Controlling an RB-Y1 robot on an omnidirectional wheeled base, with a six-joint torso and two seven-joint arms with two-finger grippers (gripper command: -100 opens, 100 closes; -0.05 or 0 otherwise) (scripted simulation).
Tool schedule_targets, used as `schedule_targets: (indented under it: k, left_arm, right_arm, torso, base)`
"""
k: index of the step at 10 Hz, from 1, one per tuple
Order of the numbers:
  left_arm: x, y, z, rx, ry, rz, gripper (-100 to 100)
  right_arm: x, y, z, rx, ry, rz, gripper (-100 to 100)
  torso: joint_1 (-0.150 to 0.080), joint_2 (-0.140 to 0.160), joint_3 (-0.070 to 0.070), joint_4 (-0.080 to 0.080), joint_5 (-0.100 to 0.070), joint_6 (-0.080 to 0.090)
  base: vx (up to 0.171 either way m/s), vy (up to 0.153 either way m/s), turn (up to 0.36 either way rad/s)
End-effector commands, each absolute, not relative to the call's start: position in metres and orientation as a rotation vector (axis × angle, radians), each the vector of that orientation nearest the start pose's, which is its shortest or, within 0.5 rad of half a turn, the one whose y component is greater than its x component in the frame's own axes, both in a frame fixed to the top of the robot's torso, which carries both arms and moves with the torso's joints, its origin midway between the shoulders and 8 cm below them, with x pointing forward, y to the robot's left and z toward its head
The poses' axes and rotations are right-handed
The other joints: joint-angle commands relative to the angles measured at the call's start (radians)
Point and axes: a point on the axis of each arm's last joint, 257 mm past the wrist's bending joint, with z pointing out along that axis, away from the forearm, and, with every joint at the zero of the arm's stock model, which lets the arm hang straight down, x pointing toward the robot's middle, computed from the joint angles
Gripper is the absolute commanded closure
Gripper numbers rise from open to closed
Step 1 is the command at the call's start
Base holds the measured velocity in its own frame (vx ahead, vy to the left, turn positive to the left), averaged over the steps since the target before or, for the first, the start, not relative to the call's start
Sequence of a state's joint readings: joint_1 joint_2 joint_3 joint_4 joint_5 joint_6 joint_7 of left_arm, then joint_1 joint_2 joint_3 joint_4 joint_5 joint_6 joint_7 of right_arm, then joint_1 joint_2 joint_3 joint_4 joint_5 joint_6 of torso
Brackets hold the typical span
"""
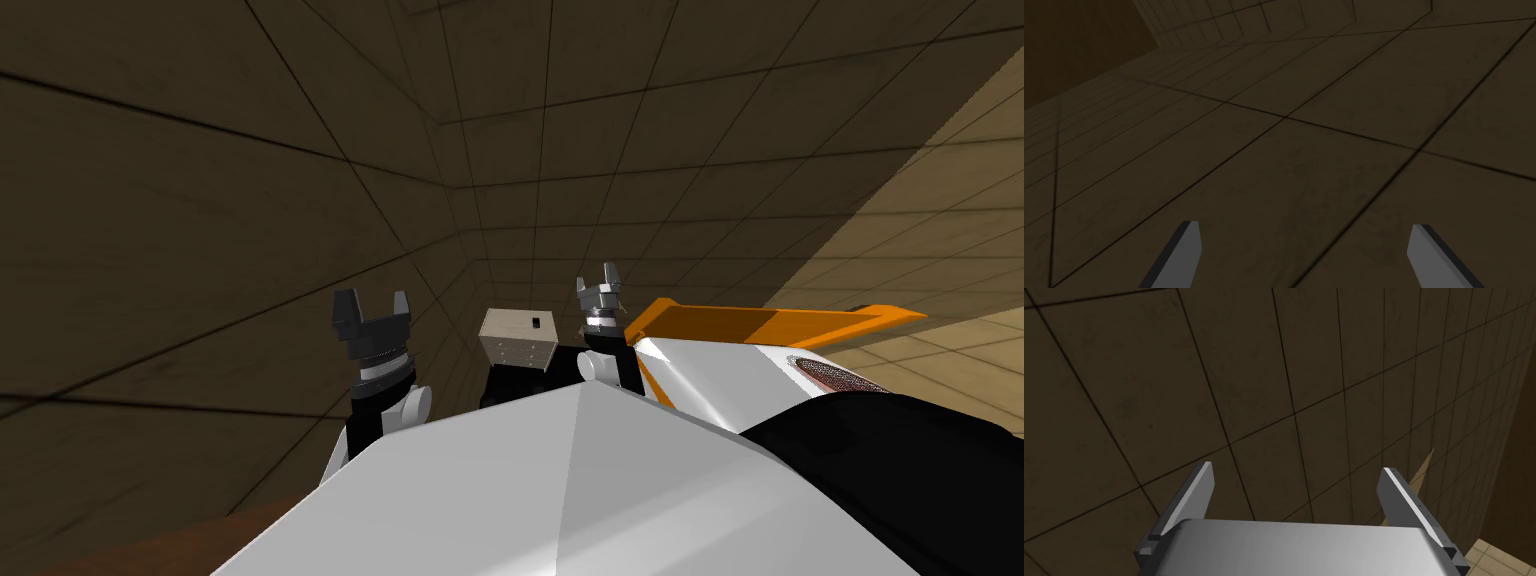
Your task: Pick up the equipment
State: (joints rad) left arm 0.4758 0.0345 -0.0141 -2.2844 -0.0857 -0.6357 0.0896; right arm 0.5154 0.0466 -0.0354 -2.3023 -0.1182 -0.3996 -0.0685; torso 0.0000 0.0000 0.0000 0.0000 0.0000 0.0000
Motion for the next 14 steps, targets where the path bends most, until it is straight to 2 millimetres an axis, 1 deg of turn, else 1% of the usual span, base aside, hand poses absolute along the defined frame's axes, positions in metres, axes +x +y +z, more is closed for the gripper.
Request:
schedule_targets:
  k: [1,3,4,6,8,9,10,11,12,13,14]
  left_arm:
    - [0.322,0.250,0.056,-0.478,0.566,-1.398,0]
    - [0.322,0.250,0.056,-0.478,0.566,-1.397,0]
    - [0.322,0.250,0.056,-0.478,0.566,-1.397,0]
    - [0.322,0.250,0.056,-0.478,0.566,-1.397,0]
    - [0.322,0.250,0.056,-0.478,0.566,-1.398,0]
    - [0.322,0.250,0.056,-0.478,0.566,-1.398,0]
    - [0.322,0.250,0.056,-0.478,0.566,-1.397,0]
    - [0.322,0.250,0.056,-0.478,0.566,-1.398,0]
    - [0.322,0.250,0.056,-0.478,0.566,-1.397,0]
    - [0.322,0.250,0.056,-0.478,0.566,-1.398,0]
    - [0.322,0.250,0.056,-0.478,0.566,-1.397,0]
  right_arm:
    - [0.353,-0.310,0.004,0.856,0.573,1.377,-100]
    - [0.363,-0.306,-0.010,0.869,0.649,1.370,-100]
    - [0.370,-0.305,-0.021,0.884,0.695,1.363,-100]
    - [0.384,-0.302,-0.049,0.929,0.800,1.345,-100]
    - [0.396,-0.300,-0.083,0.982,0.910,1.321,-100]
    - [0.397,-0.300,-0.086,0.991,0.918,1.317,-100]
    - [0.403,-0.299,-0.107,1.026,0.982,1.299,-100]
    - [0.403,-0.299,-0.107,1.026,0.982,1.299,-100]
    - [0.409,-0.298,-0.130,1.063,1.048,1.279,-100]
    - [0.409,-0.298,-0.130,1.063,1.048,1.279,-100]
    - [0.413,-0.297,-0.154,1.100,1.116,1.257,-100]
  torso:
    - [0.000,0.000,0.000,0.000,0.000,0.000]
    - [-0.007,0.003,0.002,0.001,-0.001,0.000]
    - [-0.008,0.004,0.002,0.001,-0.002,0.000]
    - [-0.007,0.005,0.003,0.001,-0.002,0.000]
    - [-0.007,0.005,0.003,0.001,-0.002,0.000]
    - [-0.007,0.005,0.003,0.001,-0.002,0.000]
    - [-0.005,0.004,0.003,0.001,-0.001,0.000]
    - [-0.004,0.003,0.002,0.001,-0.001,0.000]
    - [-0.003,0.002,0.001,0.001,-0.001,0.000]
    - [-0.003,0.002,0.001,0.000,-0.001,0.000]
    - [-0.003,0.002,0.001,0.000,-0.001,0.000]
  base:
    - [-0.016,-0.058,0.015]
    - [-0.064,-0.108,0.058]
    - [-0.080,-0.090,0.084]
    - [-0.070,-0.109,0.120]
    - [-0.084,-0.095,0.188]
    - [-0.068,-0.057,0.059]
    - [-0.057,-0.042,0.127]
    - [-0.036,-0.031,0.082]
    - [-0.045,-0.028,0.174]
    - [-0.035,-0.031,0.076]
    - [-0.040,-0.044,0.183]
